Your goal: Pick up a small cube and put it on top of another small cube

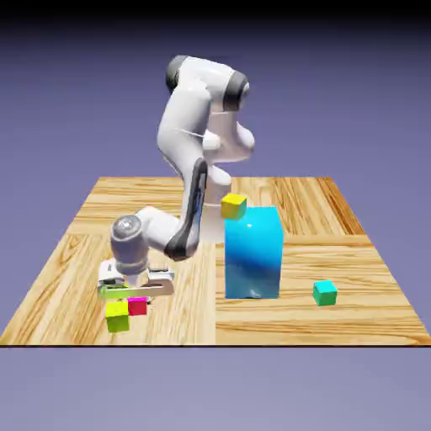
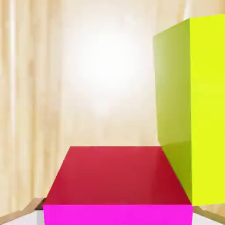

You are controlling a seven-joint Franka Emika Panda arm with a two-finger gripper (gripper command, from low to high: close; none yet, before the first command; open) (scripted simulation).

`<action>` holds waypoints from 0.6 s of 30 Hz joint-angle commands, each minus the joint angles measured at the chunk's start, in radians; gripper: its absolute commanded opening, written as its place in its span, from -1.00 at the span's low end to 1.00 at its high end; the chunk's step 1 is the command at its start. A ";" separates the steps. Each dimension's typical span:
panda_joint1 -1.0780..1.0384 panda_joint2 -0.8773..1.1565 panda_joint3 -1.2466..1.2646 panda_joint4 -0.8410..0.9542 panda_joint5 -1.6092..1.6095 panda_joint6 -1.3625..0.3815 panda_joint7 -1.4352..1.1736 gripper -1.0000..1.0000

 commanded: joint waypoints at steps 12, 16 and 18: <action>0.118 0.137 -0.179 0.251 0.139 -0.189 -0.170 -1.00; 0.093 0.181 -0.147 0.237 0.174 -0.136 -0.190 1.00; 0.135 0.109 -0.199 0.260 0.117 -0.223 -0.157 1.00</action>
